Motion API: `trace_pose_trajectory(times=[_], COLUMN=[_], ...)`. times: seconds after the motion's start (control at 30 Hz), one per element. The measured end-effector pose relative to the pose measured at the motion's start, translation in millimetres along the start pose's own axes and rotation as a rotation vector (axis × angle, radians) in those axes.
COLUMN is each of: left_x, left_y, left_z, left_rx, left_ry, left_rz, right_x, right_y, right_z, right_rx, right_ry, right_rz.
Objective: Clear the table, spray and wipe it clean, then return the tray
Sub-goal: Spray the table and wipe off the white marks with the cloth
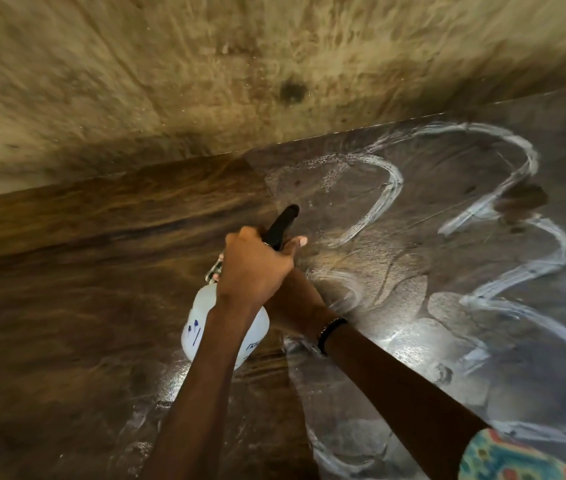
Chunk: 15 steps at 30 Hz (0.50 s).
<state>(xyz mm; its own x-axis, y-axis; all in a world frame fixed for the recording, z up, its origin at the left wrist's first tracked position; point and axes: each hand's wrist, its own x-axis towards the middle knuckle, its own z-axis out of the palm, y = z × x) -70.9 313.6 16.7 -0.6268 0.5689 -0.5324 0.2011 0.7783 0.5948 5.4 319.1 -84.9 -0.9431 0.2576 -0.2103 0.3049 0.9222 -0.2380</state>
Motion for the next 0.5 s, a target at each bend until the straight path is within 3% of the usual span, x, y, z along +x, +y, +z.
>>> trace_pose_trajectory(times=[0.03,0.13,0.2,0.3,0.5], left_x=[1,0,-1,0,0], left_y=[0,4,6,2,-9], left_z=[1,-2,-6,-10,-13], left_rx=[-0.024,-0.097,-0.142,-0.154,-0.171], left_ry=[0.007,0.018,0.029,0.057,0.042], left_rz=[-0.010,-0.025,-0.025,-0.009,-0.026], right_x=[-1,5,28,63,27], right_y=[5,28,50,86,178], right_z=[8,14,14,-11,-22], right_rx=[-0.029,-0.013,-0.012,-0.073,0.071], right_ry=[0.055,-0.016,0.091,-0.027,0.189], right_rz=[-0.011,0.050,0.225,-0.009,0.463])
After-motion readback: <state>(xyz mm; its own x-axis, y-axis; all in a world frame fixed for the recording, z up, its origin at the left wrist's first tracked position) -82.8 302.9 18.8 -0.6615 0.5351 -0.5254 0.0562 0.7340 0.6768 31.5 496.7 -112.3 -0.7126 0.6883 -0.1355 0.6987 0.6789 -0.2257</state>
